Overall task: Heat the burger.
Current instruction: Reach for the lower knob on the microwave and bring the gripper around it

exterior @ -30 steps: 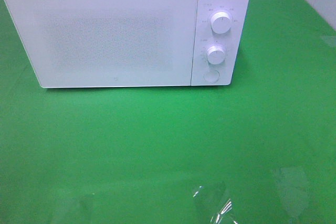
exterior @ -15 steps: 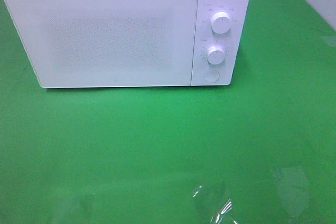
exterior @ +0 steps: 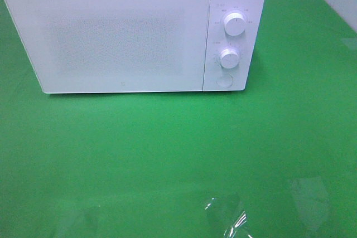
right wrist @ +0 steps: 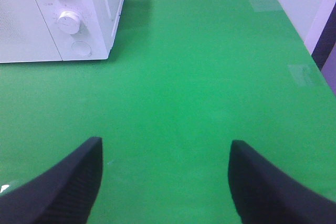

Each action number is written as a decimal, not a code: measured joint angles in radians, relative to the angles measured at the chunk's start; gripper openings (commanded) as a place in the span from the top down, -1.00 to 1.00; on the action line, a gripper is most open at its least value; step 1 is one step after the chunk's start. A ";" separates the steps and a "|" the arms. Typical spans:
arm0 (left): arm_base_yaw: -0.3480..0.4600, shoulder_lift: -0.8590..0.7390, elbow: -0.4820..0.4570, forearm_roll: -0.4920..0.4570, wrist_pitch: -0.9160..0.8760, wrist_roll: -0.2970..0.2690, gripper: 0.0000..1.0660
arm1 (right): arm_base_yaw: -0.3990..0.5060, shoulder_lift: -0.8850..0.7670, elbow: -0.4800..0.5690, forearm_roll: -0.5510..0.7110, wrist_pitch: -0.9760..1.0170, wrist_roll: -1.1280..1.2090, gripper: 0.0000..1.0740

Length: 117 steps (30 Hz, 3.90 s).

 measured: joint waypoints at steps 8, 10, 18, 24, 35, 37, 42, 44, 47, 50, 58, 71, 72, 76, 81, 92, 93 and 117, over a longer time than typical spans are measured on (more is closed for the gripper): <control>0.000 0.000 0.000 0.000 0.000 0.000 -0.83 | 0.000 0.000 0.000 0.000 0.000 0.000 -0.24; 0.000 0.000 0.000 0.000 0.000 0.000 -0.83 | 0.000 0.000 0.000 0.000 0.000 0.000 -0.24; 0.000 0.000 0.000 0.000 0.000 0.000 -0.83 | 0.000 0.000 -0.011 0.006 -0.014 0.000 -0.27; 0.000 0.000 0.000 0.000 0.000 0.000 -0.83 | 0.000 0.089 -0.030 0.001 -0.114 0.000 -0.37; 0.000 0.000 0.000 0.000 0.000 0.002 -0.83 | 0.000 0.328 -0.013 0.002 -0.327 0.000 -0.39; 0.000 0.000 0.000 0.000 0.000 0.003 -0.83 | 0.000 0.378 0.014 0.002 -0.386 0.000 -0.39; 0.000 0.000 0.000 0.000 0.000 0.003 -0.82 | 0.000 0.437 0.064 0.002 -0.527 0.000 -0.39; 0.000 0.000 0.000 0.000 0.000 0.003 -0.82 | 0.000 0.459 0.092 0.002 -0.599 0.000 -0.39; 0.000 0.000 0.000 0.000 0.000 0.003 -0.82 | 0.000 0.480 0.119 0.005 -0.663 0.000 -0.39; 0.000 0.000 0.000 0.000 0.000 0.003 -0.81 | 0.000 0.519 0.153 0.005 -0.763 0.000 -0.39; 0.000 0.000 0.000 0.000 0.000 0.003 -0.81 | 0.000 0.679 0.206 0.005 -1.052 0.000 -0.39; 0.000 0.000 0.000 0.000 0.000 0.003 -0.81 | 0.000 0.995 0.206 0.034 -1.398 -0.002 -0.38; 0.000 0.000 0.000 0.000 0.000 0.003 -0.81 | 0.000 0.995 0.206 0.034 -1.398 -0.002 -0.38; 0.000 0.000 0.000 0.000 0.000 0.003 -0.81 | 0.000 1.100 0.206 0.132 -1.514 -0.074 -0.38; 0.000 0.000 0.000 0.000 0.000 0.003 -0.81 | 0.000 1.200 0.206 0.234 -1.669 -0.206 -0.38; 0.000 0.000 0.000 0.000 0.000 0.003 -0.81 | 0.165 1.341 0.206 0.486 -1.870 -0.412 -0.38; 0.000 0.000 0.000 0.000 0.000 0.003 -0.81 | 0.221 1.376 0.207 0.543 -1.917 -0.441 -0.38; 0.000 0.000 0.000 0.000 0.000 0.003 -0.81 | 0.631 1.732 0.117 0.839 -2.174 -0.446 -0.38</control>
